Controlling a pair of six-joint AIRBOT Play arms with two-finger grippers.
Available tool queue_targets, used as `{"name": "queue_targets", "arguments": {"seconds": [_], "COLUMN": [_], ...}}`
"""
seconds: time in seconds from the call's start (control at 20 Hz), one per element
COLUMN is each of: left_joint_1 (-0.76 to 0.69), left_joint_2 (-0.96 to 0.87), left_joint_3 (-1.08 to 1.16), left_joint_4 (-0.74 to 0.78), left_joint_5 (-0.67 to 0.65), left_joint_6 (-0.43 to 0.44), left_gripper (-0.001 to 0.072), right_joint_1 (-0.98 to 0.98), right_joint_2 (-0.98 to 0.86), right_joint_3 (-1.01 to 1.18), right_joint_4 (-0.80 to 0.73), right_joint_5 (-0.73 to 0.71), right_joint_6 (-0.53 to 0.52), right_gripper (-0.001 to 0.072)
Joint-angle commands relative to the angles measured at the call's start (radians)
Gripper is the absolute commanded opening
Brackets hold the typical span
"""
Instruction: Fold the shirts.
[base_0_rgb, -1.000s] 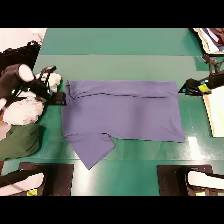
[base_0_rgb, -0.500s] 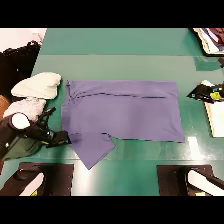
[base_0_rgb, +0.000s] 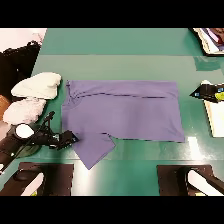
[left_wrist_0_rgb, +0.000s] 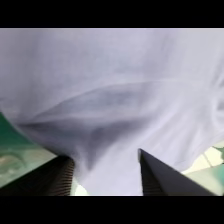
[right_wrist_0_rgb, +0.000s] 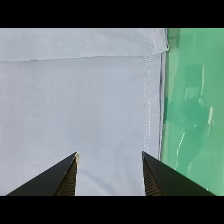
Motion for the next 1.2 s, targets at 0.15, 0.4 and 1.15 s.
{"name": "queue_targets", "arguments": {"seconds": [0.15, 0.4, 1.15], "left_joint_1": [0.001, 0.001, 0.001], "left_joint_2": [0.002, 0.002, 0.001], "left_joint_3": [-0.005, 0.101, 0.137], "left_joint_4": [-0.055, -0.053, -0.042], "left_joint_5": [0.000, -0.050, -0.023], "left_joint_6": [0.084, 0.156, 0.158], "left_gripper": [0.0021, 0.0020, 0.0021], "right_joint_1": [-0.059, -0.266, -0.261], "right_joint_2": [0.032, 0.107, -0.042], "right_joint_3": [-0.009, -0.278, -0.634], "right_joint_4": [-0.010, -0.077, 0.050], "right_joint_5": [0.120, 0.143, -0.057], "right_joint_6": [0.000, 0.000, 0.001], "right_gripper": [0.0450, 0.0453, 0.0306]}}
